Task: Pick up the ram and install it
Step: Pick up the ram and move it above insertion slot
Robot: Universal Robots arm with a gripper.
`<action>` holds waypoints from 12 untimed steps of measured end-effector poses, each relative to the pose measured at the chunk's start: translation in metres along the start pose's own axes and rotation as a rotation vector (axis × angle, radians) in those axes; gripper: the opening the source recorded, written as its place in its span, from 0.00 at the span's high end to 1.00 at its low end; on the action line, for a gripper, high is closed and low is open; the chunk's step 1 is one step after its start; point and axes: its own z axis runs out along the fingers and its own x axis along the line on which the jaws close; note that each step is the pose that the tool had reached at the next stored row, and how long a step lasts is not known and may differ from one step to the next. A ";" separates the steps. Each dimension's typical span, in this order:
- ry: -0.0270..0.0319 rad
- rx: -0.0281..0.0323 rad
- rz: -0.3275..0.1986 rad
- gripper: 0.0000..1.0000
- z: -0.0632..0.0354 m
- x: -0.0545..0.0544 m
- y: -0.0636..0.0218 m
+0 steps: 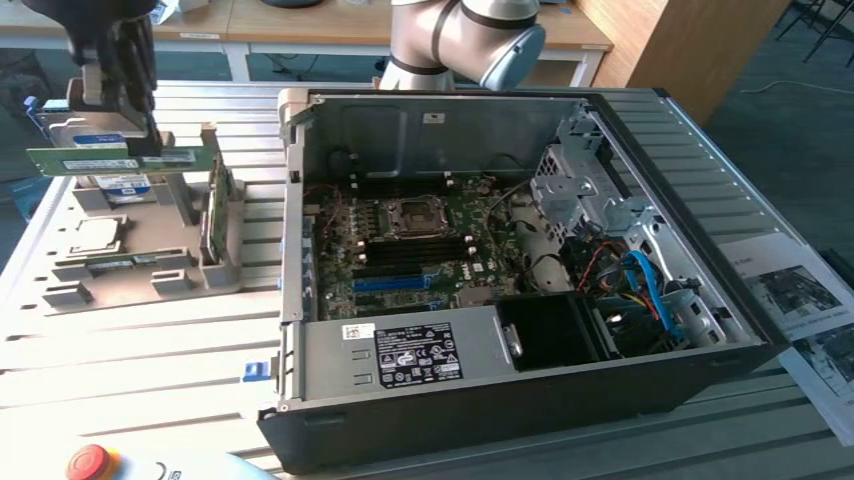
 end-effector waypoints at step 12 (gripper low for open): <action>-0.0004 -0.0098 0.000 0.89 -0.0032 0.004 -0.0364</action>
